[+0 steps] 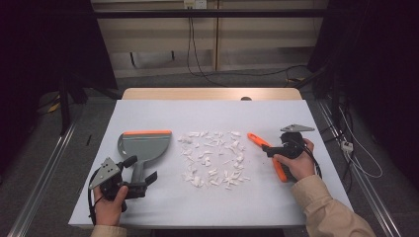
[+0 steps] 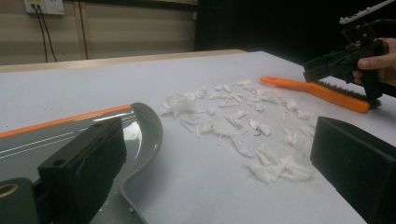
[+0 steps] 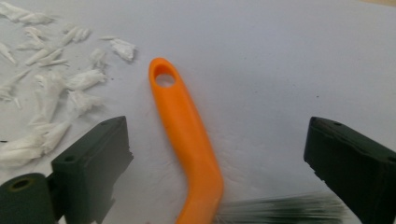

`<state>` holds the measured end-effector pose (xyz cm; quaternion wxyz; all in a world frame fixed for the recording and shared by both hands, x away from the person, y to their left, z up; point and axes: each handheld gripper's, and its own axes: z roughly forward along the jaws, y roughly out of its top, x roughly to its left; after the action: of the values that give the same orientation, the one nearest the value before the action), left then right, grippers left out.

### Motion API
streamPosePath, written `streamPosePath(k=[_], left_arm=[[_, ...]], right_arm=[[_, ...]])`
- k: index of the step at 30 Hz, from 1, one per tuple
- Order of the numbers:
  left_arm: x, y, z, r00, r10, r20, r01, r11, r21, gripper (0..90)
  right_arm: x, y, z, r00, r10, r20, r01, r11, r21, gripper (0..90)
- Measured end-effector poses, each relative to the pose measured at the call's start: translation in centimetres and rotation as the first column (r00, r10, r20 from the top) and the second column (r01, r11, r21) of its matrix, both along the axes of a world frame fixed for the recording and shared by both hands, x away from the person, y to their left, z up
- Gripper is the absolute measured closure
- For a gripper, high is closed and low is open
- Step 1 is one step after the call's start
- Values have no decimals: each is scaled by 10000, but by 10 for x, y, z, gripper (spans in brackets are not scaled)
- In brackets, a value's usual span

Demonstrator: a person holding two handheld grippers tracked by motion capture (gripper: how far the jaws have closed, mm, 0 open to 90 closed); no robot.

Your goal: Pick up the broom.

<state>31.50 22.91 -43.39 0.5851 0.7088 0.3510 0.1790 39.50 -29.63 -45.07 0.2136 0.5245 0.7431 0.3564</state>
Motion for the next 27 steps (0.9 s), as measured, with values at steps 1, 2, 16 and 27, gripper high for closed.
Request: streamPosePath(k=[1, 2, 16, 27], left_arm=[[0, 0, 0, 10000, 2, 1, -2, 10000, 4, 33], [0, 0, 0, 10000, -13, -7, 13, 10000, 16, 33], [-1, 0, 0, 10000, 30, -25, -30, 10000, 42, 34], [-1, -2, -2, 9999, -60, -82, 62, 9999, 156, 35]], right_arm=[[1, 1, 0, 9998, 132, -175, -136, 9997, -201, 147], [2, 2, 1, 9992, 275, -303, -286, 9989, -369, 178], [13, 12, 9, 9879, 470, -1476, -632, 9923, -1069, 387], [18, 12, 13, 9800, 336, -1961, -580, 9911, -1200, 497]])
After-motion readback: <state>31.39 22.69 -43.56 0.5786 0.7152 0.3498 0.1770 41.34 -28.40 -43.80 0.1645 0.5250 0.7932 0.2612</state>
